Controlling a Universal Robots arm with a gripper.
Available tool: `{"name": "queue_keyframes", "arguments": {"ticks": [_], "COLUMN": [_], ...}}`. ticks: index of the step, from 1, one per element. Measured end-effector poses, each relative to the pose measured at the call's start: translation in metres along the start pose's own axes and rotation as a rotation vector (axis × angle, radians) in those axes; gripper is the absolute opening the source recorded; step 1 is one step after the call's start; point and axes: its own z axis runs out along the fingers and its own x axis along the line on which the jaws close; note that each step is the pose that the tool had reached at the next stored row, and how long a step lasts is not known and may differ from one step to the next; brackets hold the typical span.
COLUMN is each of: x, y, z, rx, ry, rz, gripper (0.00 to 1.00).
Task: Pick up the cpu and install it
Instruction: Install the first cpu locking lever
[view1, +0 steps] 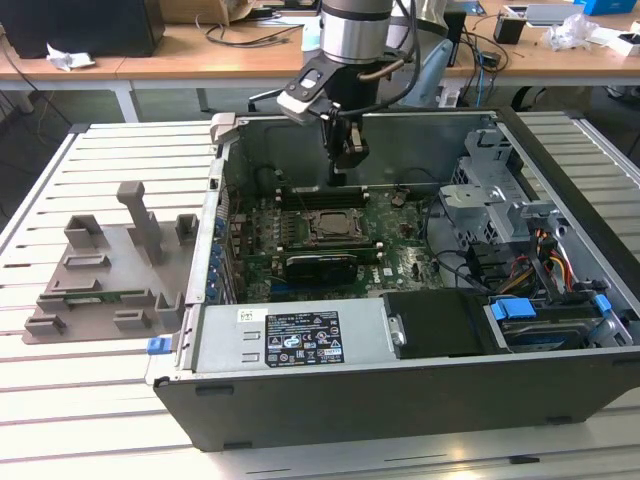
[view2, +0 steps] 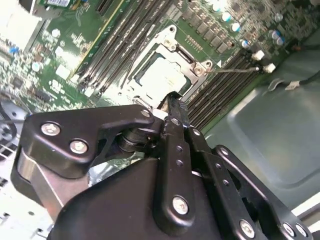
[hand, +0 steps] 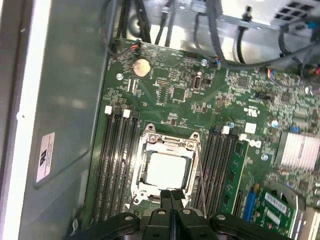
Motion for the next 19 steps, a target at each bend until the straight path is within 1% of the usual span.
{"name": "queue_keyframes", "arguments": {"ticks": [5, 7, 9, 12, 14, 19], "x": [0.0000, 0.0000, 0.0000, 0.0000, 0.0000, 0.0000], "y": [0.0000, 0.0000, 0.0000, 0.0000, 0.0000, 0.0000], "z": [0.0000, 0.0000, 0.0000, 0.0000, 0.0000, 0.0000], "rx": [-0.0059, -0.0095, -0.0123, -0.0174, -0.0194, -0.0230], "ry": [-0.0088, -0.0143, -0.0186, -0.0263, -0.0293, -0.0346], "rz": [-0.124, -0.202, -0.262, -0.369, -0.411, -0.487], "gripper": [0.11, 0.11, 0.11, 0.11, 0.11, 0.11]}}
